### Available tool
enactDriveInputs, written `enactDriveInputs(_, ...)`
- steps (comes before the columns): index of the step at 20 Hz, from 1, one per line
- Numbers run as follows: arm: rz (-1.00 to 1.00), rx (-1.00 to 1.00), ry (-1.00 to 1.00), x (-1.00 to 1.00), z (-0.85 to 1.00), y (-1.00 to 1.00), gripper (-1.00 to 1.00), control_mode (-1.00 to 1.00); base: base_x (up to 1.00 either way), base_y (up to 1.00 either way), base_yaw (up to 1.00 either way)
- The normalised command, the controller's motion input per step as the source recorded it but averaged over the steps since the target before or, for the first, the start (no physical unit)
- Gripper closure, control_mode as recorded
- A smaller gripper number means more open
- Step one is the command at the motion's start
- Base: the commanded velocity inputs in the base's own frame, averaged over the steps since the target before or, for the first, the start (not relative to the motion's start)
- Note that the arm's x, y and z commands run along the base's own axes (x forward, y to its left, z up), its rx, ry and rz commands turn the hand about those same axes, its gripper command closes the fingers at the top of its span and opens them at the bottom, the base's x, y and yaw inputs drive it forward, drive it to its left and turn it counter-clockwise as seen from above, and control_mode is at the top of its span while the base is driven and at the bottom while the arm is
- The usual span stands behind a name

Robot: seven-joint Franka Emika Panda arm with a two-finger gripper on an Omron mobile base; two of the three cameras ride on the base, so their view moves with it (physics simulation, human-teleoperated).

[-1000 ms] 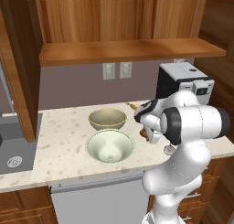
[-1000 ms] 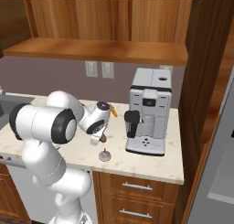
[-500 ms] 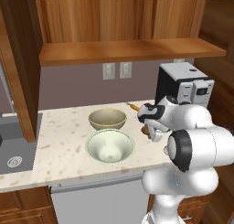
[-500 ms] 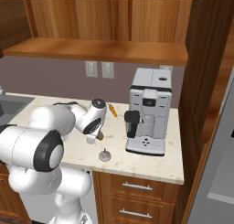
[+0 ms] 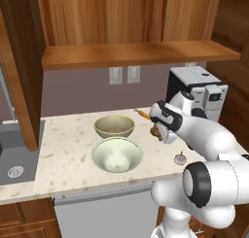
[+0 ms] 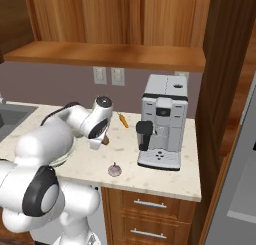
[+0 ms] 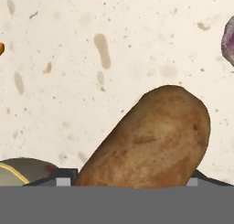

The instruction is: Pick both bowls and place them on the counter. Then place the potato in one bowl and place the garlic in the other bowl.

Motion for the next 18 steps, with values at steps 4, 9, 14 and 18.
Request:
enactDriveInputs(4, 0.25, 0.0, -0.16, -0.07, 0.36, 0.29, 1.0, -1.0, 0.0, 0.0, 0.0)
enactDriveInputs(9, 0.21, 0.0, -0.24, -0.04, 0.25, 0.3, 1.0, -1.0, 0.0, 0.0, 0.0)
enactDriveInputs(14, 0.11, 0.0, -0.25, 0.0, 0.27, 0.33, 1.0, -1.0, 0.0, 0.0, 0.0)
enactDriveInputs(18, 0.06, -0.02, -0.09, 0.01, 0.3, 0.39, 1.0, -1.0, 0.0, 0.0, 0.0)
